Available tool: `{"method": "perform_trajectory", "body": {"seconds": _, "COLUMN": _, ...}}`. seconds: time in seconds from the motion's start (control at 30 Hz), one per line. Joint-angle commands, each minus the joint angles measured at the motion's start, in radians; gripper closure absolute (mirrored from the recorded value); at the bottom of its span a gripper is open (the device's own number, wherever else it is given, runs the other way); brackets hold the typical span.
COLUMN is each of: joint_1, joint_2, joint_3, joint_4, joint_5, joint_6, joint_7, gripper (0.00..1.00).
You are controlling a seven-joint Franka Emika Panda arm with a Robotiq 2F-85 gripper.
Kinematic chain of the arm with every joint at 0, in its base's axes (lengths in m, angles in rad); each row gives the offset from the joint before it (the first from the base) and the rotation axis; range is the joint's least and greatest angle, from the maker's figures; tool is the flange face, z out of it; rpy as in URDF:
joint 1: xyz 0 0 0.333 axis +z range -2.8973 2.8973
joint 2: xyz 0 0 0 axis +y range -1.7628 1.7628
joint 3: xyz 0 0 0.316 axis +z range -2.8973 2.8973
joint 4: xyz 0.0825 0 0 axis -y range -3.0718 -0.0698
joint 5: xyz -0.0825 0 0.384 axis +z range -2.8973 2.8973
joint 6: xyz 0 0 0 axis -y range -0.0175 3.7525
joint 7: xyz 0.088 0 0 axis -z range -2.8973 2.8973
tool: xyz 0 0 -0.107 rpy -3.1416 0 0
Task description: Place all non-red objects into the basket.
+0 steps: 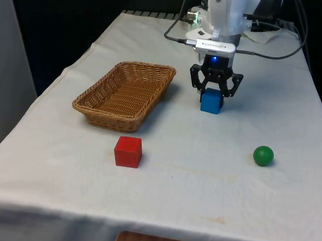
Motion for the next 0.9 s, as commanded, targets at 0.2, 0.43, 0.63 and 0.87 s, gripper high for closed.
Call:
{"method": "perform_trajectory", "body": {"seconds": 0.2, "joint_1": -0.001, "joint_2": -0.006, "joint_3": -0.001, "joint_4": -0.001, "joint_5": 0.0, "joint_6": -0.004, "joint_7": -0.001, "gripper": 0.97}}
{"method": "perform_trajectory", "body": {"seconds": 0.43, "joint_1": 0.004, "joint_2": -0.059, "joint_3": -0.023, "joint_4": -0.003, "joint_5": -0.016, "joint_6": -0.046, "joint_7": 0.001, "gripper": 0.97}}
{"method": "perform_trajectory", "body": {"seconds": 0.63, "joint_1": 0.0, "joint_2": -0.104, "joint_3": -0.038, "joint_4": 0.001, "joint_5": -0.029, "joint_6": -0.089, "joint_7": -0.001, "gripper": 0.97}}
{"method": "perform_trajectory", "body": {"seconds": 0.87, "joint_1": -0.004, "joint_2": -0.14, "joint_3": -0.061, "joint_4": 0.027, "joint_5": -0.038, "joint_6": -0.146, "joint_7": -0.006, "gripper": 0.97}}
